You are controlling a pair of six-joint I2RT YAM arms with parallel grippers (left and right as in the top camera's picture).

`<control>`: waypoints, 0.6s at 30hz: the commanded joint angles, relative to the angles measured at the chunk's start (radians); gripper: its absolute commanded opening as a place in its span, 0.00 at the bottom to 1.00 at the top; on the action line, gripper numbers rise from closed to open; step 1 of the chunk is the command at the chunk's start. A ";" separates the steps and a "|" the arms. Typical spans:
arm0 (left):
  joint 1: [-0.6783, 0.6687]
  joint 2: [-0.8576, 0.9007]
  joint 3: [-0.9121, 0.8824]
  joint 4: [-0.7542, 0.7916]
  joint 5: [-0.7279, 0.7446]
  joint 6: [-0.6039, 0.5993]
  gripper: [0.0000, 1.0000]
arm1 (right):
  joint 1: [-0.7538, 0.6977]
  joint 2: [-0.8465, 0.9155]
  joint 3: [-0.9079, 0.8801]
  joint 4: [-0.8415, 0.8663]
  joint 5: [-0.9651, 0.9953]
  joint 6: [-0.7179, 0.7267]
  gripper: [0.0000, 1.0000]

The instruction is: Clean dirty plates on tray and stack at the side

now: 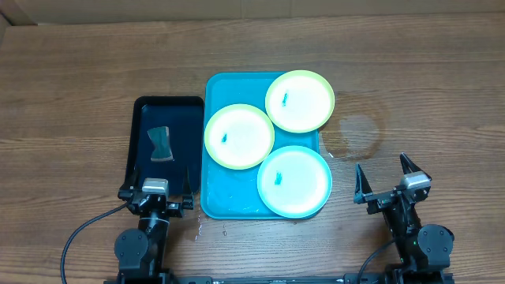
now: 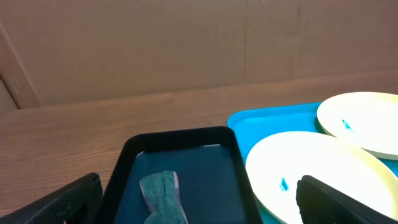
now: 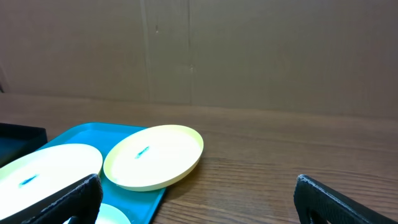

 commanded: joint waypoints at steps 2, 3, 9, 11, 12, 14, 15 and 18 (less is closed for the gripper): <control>-0.006 -0.007 -0.003 -0.002 0.011 0.019 1.00 | 0.001 -0.007 -0.011 0.006 0.006 -0.001 1.00; -0.006 -0.007 -0.003 -0.002 0.006 0.019 1.00 | 0.001 -0.007 -0.011 0.006 0.006 -0.001 1.00; -0.006 -0.007 -0.003 0.003 -0.007 0.018 1.00 | 0.001 -0.007 -0.011 0.006 0.006 -0.001 1.00; -0.006 -0.007 -0.001 0.019 -0.004 -0.015 1.00 | 0.001 -0.007 -0.011 0.006 0.006 -0.001 1.00; -0.006 -0.007 0.010 0.021 -0.004 -0.041 1.00 | 0.001 -0.007 -0.011 0.006 0.006 -0.001 1.00; -0.006 -0.007 0.043 0.018 -0.003 -0.071 1.00 | 0.001 -0.007 -0.011 0.006 0.006 -0.001 1.00; -0.006 -0.007 0.066 0.013 -0.003 -0.079 1.00 | 0.001 -0.007 -0.011 0.006 0.006 -0.001 1.00; -0.006 -0.007 0.150 -0.025 -0.005 -0.079 1.00 | 0.001 -0.007 -0.011 0.006 0.006 -0.001 1.00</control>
